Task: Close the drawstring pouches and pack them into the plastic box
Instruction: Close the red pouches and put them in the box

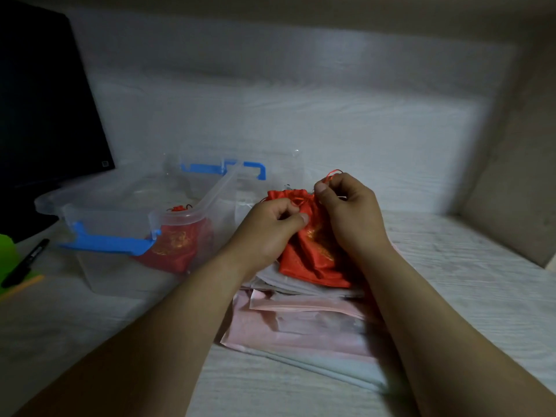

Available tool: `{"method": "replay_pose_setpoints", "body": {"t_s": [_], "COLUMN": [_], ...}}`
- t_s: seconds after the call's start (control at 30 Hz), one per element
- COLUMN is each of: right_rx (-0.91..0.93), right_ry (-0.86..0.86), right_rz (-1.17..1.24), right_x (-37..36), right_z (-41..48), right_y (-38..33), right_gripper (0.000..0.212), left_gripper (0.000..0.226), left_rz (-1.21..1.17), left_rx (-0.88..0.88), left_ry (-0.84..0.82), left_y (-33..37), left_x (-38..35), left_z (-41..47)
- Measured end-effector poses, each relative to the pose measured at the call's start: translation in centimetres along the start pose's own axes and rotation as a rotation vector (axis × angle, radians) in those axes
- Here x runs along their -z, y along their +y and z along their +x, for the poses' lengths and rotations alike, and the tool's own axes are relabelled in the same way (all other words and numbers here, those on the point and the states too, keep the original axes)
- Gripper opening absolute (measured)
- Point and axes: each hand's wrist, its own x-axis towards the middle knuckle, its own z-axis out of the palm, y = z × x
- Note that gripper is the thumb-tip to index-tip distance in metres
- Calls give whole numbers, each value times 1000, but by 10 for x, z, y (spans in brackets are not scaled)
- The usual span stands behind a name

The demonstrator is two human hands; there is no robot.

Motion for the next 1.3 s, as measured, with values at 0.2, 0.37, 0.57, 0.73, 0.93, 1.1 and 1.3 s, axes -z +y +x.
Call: {"method": "replay_pose_setpoints", "body": {"t_s": [0.2,0.37,0.57,0.73,0.93,1.1,1.3], "right_rx": [-277,-271,-287,-368,-338,-238,-357], "right_ry": [-179,-227,-242,-427,-315,-145,-307], "right_rz": [148,116,149,302,284,261,227], "right_x": [2,2,3,13,18,2,-86], "right_z": [0,-5,-6,-8,-8,24,45], "right_y": [4,1,-4,-9,-18,-63,-129], "right_gripper": [48,51,51,45,17,16,17], "left_gripper": [15,22,23,24,19,21,21], "left_rz": [-108,-68,-60,-33,-92,-272,-238], "left_rx": [32,32,25,7,-11,54,52], "left_ry": [46,27,35,106,305,327,326], "left_y": [-2,-6,-5,-4,-2,7,8], "left_x": [1,3,3,1,0,-6,-1], "left_z": [0,2,0,1,3,4,-3]}}
